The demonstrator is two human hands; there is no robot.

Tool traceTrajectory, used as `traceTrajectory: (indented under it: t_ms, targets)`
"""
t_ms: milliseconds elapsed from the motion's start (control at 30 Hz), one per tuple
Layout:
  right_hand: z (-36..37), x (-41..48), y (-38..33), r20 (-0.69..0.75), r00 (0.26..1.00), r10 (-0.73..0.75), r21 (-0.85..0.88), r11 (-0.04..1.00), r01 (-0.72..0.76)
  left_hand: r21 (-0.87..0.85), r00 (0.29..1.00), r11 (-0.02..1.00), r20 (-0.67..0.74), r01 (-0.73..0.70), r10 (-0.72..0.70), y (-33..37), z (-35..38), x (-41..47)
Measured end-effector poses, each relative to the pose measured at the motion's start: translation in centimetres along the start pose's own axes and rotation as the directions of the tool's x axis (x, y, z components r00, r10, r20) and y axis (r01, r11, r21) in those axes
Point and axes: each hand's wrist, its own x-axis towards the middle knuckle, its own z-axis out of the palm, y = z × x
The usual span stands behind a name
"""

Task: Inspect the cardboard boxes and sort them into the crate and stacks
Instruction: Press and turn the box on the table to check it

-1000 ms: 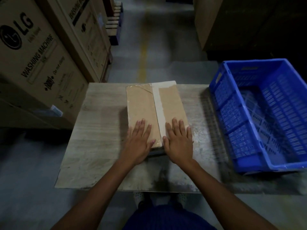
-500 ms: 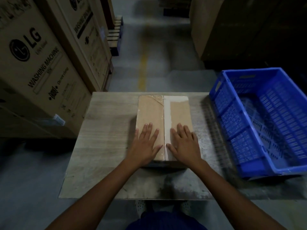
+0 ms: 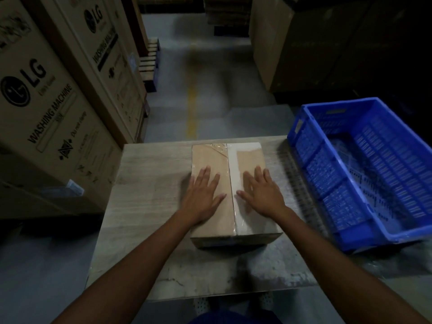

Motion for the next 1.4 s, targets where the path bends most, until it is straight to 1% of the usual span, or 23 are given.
traceTrajectory:
  t_ms: [100, 233, 300, 367, 433, 500, 567, 633, 700, 833, 900, 967, 1033, 1100, 1167, 1233, 1300, 1367, 1400]
  targets:
    - [1.8, -0.8, 0.0, -0.03, 1.0, -0.007, -0.028, 1.0, 0.007, 0.008, 1.0, 1.0, -0.007, -0.003, 0.003, -0.3, 0.8, -0.1]
    - [1.4, -0.9, -0.2, -0.036, 0.999, 0.029, 0.037, 0.999, -0.028, 0.004, 0.999, 1.0, -0.015, -0.028, 0.028, -0.8, 0.6, 0.2]
    - [1.4, -0.9, -0.6, -0.021, 0.999, 0.038, 0.017, 0.999, -0.038, 0.018, 0.999, 0.999, -0.028, -0.028, 0.029, -0.8, 0.4, 0.5]
    - [0.7, -1.0, -0.6, -0.003, 1.0, 0.021, -0.016, 1.0, -0.021, 0.051, 0.996, 0.997, -0.061, -0.055, 0.058, -0.5, -0.4, 1.4]
    - [-1.0, 0.0, -0.4, -0.017, 1.0, 0.023, -0.041, 0.999, -0.024, 0.094, 0.994, 0.994, -0.09, -0.06, 0.068, -0.5, -1.5, 3.1]
    - [-3.0, 2.0, -0.5, -0.041, 0.998, 0.054, 0.0, 0.999, -0.054, 0.048, 0.996, 0.998, -0.07, -0.042, 0.046, -0.9, -1.8, 4.6]
    - [-3.3, 3.4, -1.1, -0.02, 0.999, 0.05, 0.04, 0.998, -0.049, 0.001, 1.0, 1.0, -0.023, -0.014, 0.014, -1.6, -1.0, 4.9]
    - [-1.8, 3.7, -1.4, 0.024, 1.0, -0.012, -0.029, 0.999, 0.013, -0.004, 1.0, 1.0, -0.022, 0.015, -0.015, -2.0, 0.1, 4.6]
    - [-0.6, 3.6, -0.8, 0.024, 0.999, -0.041, -0.07, 0.997, 0.043, -0.016, 0.999, 0.999, -0.033, 0.033, -0.033, -2.0, 0.4, 4.4]
    - [-0.6, 4.1, -0.3, 0.005, 1.0, -0.02, 0.01, 1.0, 0.02, -0.041, 0.999, 0.999, -0.005, 0.035, -0.035, -2.1, 0.1, 4.9]
    - [-0.1, 4.0, -0.5, 0.0, 1.0, -0.015, 0.002, 1.0, 0.015, -0.049, 0.999, 0.998, 0.008, 0.038, -0.037, -2.1, -0.1, 4.9]
    - [-0.1, 4.0, -0.3, -0.007, 1.0, -0.031, -0.036, 0.999, 0.03, -0.023, 0.999, 0.999, 0.04, 0.029, -0.028, -2.0, -0.5, 5.0]
    - [-1.5, 4.9, -0.1, -0.034, 0.998, -0.046, -0.073, 0.996, 0.043, 0.075, 0.997, 0.997, 0.072, 0.003, -0.008, -1.8, -1.5, 5.8]
    - [-3.3, 6.6, -0.5, -0.042, 0.999, -0.017, -0.046, 0.999, 0.015, 0.162, 0.996, 0.986, 0.088, -0.024, 0.01, -2.1, -2.8, 7.2]
    - [-3.6, 8.0, -1.2, 0.024, 0.999, -0.032, -0.025, 0.999, 0.033, 0.134, 0.992, 0.991, 0.128, -0.013, -0.004, -2.6, -3.3, 8.4]
    - [-2.5, 8.7, -1.6, 0.108, 0.991, -0.081, -0.09, 0.992, 0.091, 0.11, 0.98, 0.994, 0.196, 0.012, -0.034, -3.1, -2.9, 9.0]
    - [-2.4, 9.0, -1.2, 0.154, 0.983, -0.103, -0.151, 0.98, 0.127, 0.12, 0.968, 0.992, 0.246, 0.025, -0.054, -3.1, -2.9, 9.4]
    - [-3.1, 9.2, -0.4, 0.177, 0.975, -0.133, -0.164, 0.973, 0.163, 0.139, 0.977, 0.99, 0.212, 0.003, -0.033, -3.1, -3.3, 9.8]
    - [-3.4, 9.2, -0.1, 0.188, 0.971, -0.145, -0.163, 0.971, 0.177, 0.135, 0.988, 0.991, 0.151, -0.011, -0.01, -3.1, -3.6, 9.9]
